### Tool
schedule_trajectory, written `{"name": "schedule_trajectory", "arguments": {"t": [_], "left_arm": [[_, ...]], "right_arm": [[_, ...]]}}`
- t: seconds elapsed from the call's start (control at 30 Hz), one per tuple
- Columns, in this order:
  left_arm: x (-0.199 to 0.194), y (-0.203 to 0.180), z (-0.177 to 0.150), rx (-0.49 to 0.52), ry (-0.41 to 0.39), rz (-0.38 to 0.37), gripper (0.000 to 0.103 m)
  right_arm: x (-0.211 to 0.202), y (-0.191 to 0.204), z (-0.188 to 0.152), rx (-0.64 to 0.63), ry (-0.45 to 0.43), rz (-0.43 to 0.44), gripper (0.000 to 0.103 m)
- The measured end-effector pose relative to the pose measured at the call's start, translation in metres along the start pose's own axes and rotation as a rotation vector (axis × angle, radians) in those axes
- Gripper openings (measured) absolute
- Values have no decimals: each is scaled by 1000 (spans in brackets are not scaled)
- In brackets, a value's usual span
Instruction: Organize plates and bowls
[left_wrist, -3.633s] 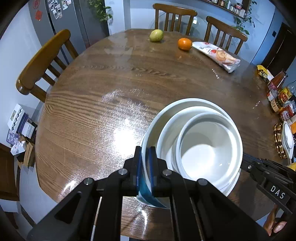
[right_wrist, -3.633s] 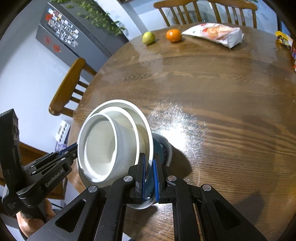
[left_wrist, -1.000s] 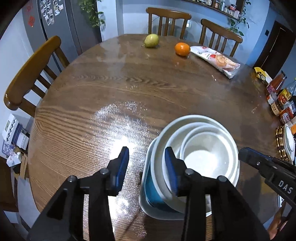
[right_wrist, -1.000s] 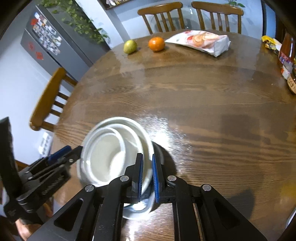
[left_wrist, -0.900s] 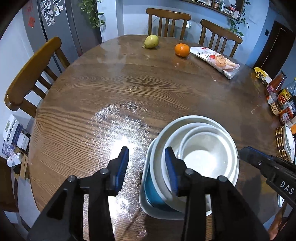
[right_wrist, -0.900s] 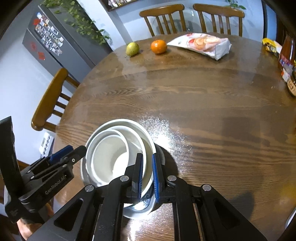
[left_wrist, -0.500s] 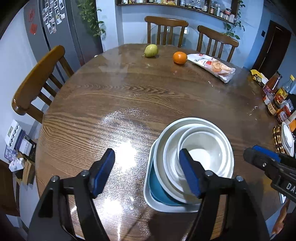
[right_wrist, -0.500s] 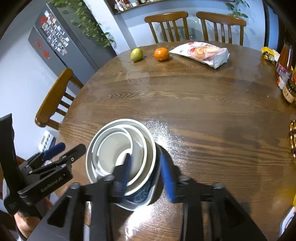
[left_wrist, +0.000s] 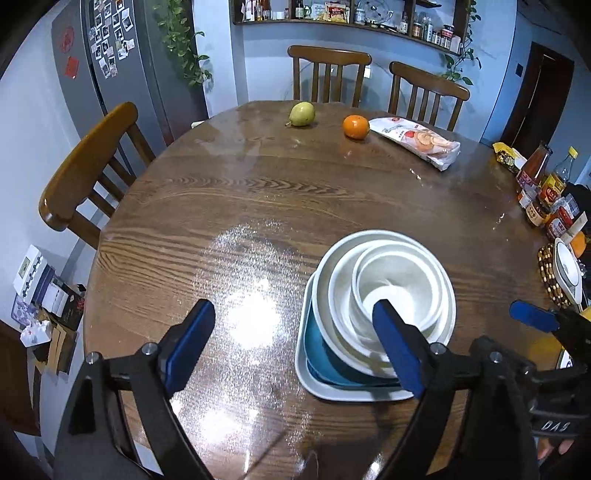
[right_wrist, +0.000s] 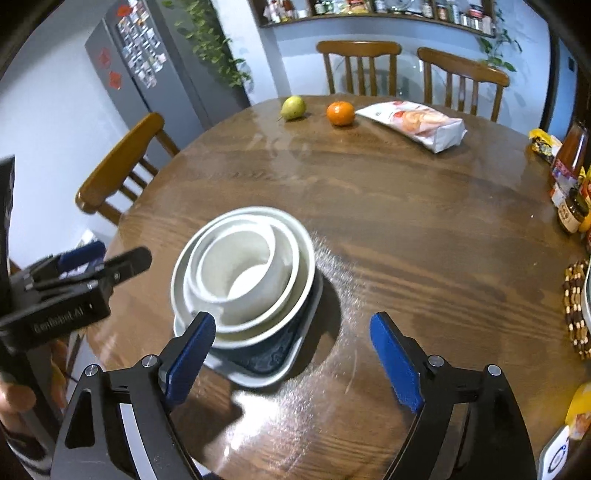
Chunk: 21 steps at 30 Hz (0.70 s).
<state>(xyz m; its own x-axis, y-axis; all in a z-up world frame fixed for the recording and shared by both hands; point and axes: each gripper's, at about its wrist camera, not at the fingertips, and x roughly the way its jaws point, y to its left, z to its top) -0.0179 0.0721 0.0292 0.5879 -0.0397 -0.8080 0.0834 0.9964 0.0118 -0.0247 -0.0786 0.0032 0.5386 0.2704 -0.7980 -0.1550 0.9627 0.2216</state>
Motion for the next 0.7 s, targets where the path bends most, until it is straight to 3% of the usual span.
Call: {"name": "schedule_trajectory", "arguments": {"t": [0.3, 0.7], "left_arm": [[-3, 5, -9, -10, 41, -8, 102], [3, 9, -18, -9, 102, 9, 102]], "right_arm": [[0, 7, -15, -26, 29, -8, 90], [6, 13, -22, -19, 61, 6, 90]]}}
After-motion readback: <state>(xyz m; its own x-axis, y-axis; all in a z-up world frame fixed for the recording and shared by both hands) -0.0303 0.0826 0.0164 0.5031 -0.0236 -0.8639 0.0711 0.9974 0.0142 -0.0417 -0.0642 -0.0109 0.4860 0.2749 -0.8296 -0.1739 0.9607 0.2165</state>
